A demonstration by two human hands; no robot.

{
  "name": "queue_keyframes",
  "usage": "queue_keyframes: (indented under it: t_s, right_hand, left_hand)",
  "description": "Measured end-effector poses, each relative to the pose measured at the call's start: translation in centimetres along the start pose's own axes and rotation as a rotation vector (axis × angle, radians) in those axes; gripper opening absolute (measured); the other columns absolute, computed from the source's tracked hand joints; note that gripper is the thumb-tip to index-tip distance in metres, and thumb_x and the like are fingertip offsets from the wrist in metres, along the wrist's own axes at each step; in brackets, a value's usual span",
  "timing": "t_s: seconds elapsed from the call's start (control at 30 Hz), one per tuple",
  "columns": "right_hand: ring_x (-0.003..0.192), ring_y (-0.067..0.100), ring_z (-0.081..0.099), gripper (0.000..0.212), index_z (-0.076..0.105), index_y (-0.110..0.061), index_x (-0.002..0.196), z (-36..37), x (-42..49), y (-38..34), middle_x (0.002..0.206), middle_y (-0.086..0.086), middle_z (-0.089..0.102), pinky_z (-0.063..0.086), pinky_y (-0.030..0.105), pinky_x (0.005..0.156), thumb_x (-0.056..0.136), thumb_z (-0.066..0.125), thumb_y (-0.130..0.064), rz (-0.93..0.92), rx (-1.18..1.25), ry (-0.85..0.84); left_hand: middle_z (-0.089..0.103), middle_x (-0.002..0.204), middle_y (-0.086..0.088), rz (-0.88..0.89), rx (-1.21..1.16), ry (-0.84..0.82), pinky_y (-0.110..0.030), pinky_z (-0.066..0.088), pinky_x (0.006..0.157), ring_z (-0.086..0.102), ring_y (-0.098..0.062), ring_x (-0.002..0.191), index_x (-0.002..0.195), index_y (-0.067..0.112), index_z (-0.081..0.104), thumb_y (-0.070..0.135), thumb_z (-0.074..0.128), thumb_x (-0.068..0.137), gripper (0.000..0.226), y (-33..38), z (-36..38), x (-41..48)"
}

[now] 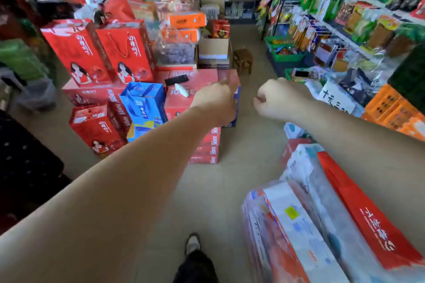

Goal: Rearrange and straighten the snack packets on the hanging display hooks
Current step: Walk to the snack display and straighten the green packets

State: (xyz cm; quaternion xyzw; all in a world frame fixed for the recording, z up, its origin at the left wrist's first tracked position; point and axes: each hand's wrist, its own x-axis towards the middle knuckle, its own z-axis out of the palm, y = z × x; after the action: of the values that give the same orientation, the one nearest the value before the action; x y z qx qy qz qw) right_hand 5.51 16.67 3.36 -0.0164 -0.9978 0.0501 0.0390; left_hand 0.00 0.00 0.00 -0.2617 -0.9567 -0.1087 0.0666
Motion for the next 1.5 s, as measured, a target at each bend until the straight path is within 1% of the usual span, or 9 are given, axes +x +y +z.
queue_keyframes:
  t_s: [0.1, 0.17, 0.4, 0.6, 0.77, 0.9, 1.2, 1.37, 1.5]
  right_hand:
    - [0.083, 0.031, 0.049, 0.030, 0.055, -0.020, 0.084, 3.3, 2.9, -0.9, 0.085, 0.004, 0.051, 0.041, 0.032, 0.074, 0.099, 0.053, -0.046, -0.015, -0.143, -0.061]
    - [0.083, 0.031, 0.050, 0.033, 0.054, -0.020, 0.079, 5.8, 5.4, -1.6, 0.077, 0.000, 0.049, 0.040, 0.032, 0.074, 0.099, 0.053, -0.046, 0.032, -0.104, -0.115]
    - [0.065, 0.033, 0.051, 0.045, 0.050, -0.005, 0.068, 12.9, 12.4, -3.1, 0.059, 0.005, 0.051, 0.033, 0.031, 0.053, 0.098, 0.057, -0.039, 0.216, 0.251, -0.029]
    - [0.088, 0.039, 0.067, 0.028, 0.073, -0.011, 0.087, 16.6, 16.6, -0.7, 0.090, 0.010, 0.074, 0.055, 0.041, 0.071, 0.097, 0.061, -0.033, 0.257, 0.239, -0.042]
    - [0.105, 0.034, 0.066, 0.029, 0.074, -0.008, 0.105, 18.2, 22.1, 4.9, 0.113, 0.010, 0.074, 0.052, 0.041, 0.084, 0.098, 0.062, -0.033, 0.288, 0.228, -0.156]
    - [0.127, 0.030, 0.058, 0.044, 0.063, -0.010, 0.135, 19.5, 26.9, 10.2, 0.137, 0.009, 0.065, 0.049, 0.043, 0.101, 0.100, 0.059, -0.036, 0.280, 0.257, -0.246]
    - [0.118, 0.032, 0.064, 0.045, 0.063, -0.008, 0.126, 20.1, 37.6, 20.2, 0.126, 0.011, 0.069, 0.054, 0.045, 0.094, 0.099, 0.056, -0.044, 0.357, 0.286, -0.242]
    - [0.128, 0.029, 0.062, 0.055, 0.056, -0.017, 0.145, 20.6, 43.2, 24.8, 0.139, 0.006, 0.067, 0.050, 0.043, 0.104, 0.099, 0.058, -0.047, 0.409, 0.346, -0.241]
    - [0.131, 0.026, 0.060, 0.052, 0.058, -0.021, 0.145, 21.2, 49.4, 29.1, 0.140, 0.003, 0.066, 0.047, 0.040, 0.103, 0.101, 0.056, -0.048, 0.419, 0.286, -0.253]
  left_hand:
    - [0.062, 0.120, -0.007, -0.045, -0.018, -0.096, -0.038, 0.049, 0.079, 0.062, -0.032, 0.111, 0.125, 0.017, 0.059, 0.024, 0.051, 0.098, 0.028, -2.5, 3.9, 1.3]
    - [0.062, 0.122, -0.007, -0.037, -0.041, -0.148, -0.040, 0.052, 0.083, 0.061, -0.032, 0.112, 0.127, 0.016, 0.059, 0.023, 0.049, 0.100, 0.029, -4.8, 6.1, 2.5]
    - [0.060, 0.134, -0.009, -0.030, -0.135, -0.246, -0.045, 0.052, 0.092, 0.056, -0.032, 0.124, 0.139, 0.017, 0.054, 0.031, 0.049, 0.102, 0.040, -13.8, 11.2, 7.2]
    - [0.052, 0.143, -0.014, -0.116, -0.136, -0.454, -0.050, 0.051, 0.098, 0.052, -0.037, 0.130, 0.145, 0.012, 0.044, 0.048, 0.043, 0.104, 0.054, -18.3, 16.0, 12.6]
    - [0.051, 0.147, -0.011, -0.067, -0.133, -0.503, -0.048, 0.050, 0.101, 0.049, -0.034, 0.134, 0.148, 0.013, 0.043, 0.042, 0.042, 0.106, 0.052, -17.6, 19.6, 20.0]
    - [0.057, 0.136, -0.012, -0.013, -0.166, -0.454, -0.046, 0.052, 0.096, 0.055, -0.035, 0.125, 0.139, 0.009, 0.050, 0.037, 0.048, 0.103, 0.045, -14.9, 21.8, 27.7]
    - [0.057, 0.141, -0.013, 0.048, -0.231, -0.384, -0.048, 0.053, 0.095, 0.059, -0.038, 0.124, 0.152, 0.014, 0.041, 0.036, 0.054, 0.100, 0.058, -10.7, 23.9, 43.4]
    - [0.052, 0.148, -0.017, 0.029, -0.246, -0.404, -0.050, 0.051, 0.099, 0.057, -0.041, 0.128, 0.157, 0.012, 0.030, 0.041, 0.051, 0.102, 0.066, -10.2, 26.4, 51.8]
    - [0.053, 0.148, -0.017, 0.038, -0.244, -0.429, -0.053, 0.051, 0.100, 0.055, -0.039, 0.131, 0.158, 0.014, 0.028, 0.045, 0.048, 0.102, 0.067, -10.0, 29.2, 59.4]
